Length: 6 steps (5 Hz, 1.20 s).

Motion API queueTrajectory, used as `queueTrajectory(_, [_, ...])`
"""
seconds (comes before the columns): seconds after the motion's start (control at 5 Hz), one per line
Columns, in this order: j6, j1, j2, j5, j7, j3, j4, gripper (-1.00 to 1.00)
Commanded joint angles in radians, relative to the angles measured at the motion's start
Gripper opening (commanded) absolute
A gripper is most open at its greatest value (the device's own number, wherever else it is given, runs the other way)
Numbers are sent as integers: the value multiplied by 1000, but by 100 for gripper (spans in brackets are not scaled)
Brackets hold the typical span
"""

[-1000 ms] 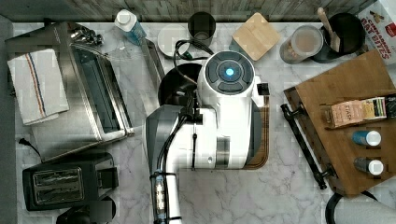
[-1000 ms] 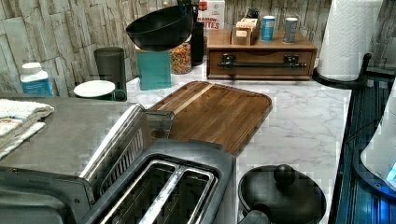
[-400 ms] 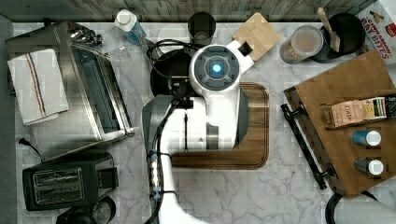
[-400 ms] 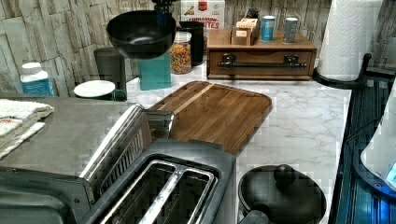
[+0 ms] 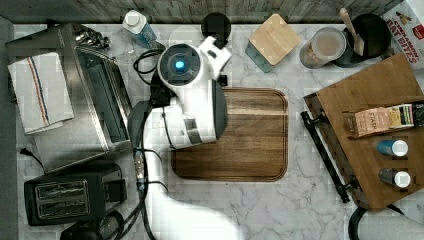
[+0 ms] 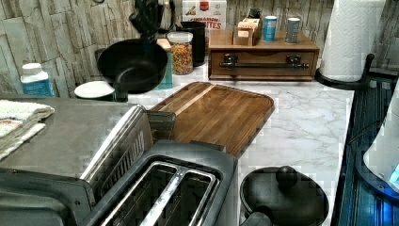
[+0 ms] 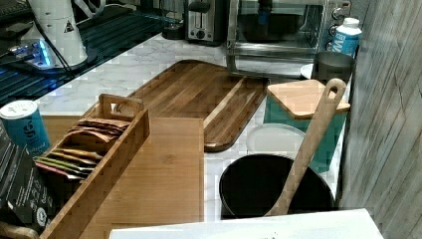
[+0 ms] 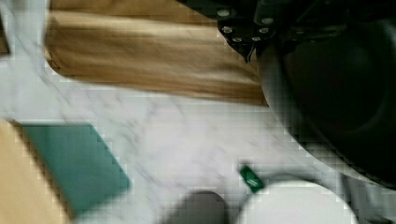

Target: Put the bowl in the oven.

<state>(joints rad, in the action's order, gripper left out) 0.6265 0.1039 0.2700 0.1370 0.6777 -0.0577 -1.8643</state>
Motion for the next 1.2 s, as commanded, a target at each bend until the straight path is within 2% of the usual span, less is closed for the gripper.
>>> queueTrajectory(0.2, [46,123,68,10,140,-109,230,-100])
queueTrajectory(0.4, [52,105,128,-32,162,-142,267,-100])
queueTrajectory(0.6, [109,44,168,-158,213,-203,277,-100])
queueTrajectory(1.0, [114,-9,264,-341,279,-238,331,-100])
queueTrajectory(1.2, [3,-39,350,-397,321,-280,420,-100])
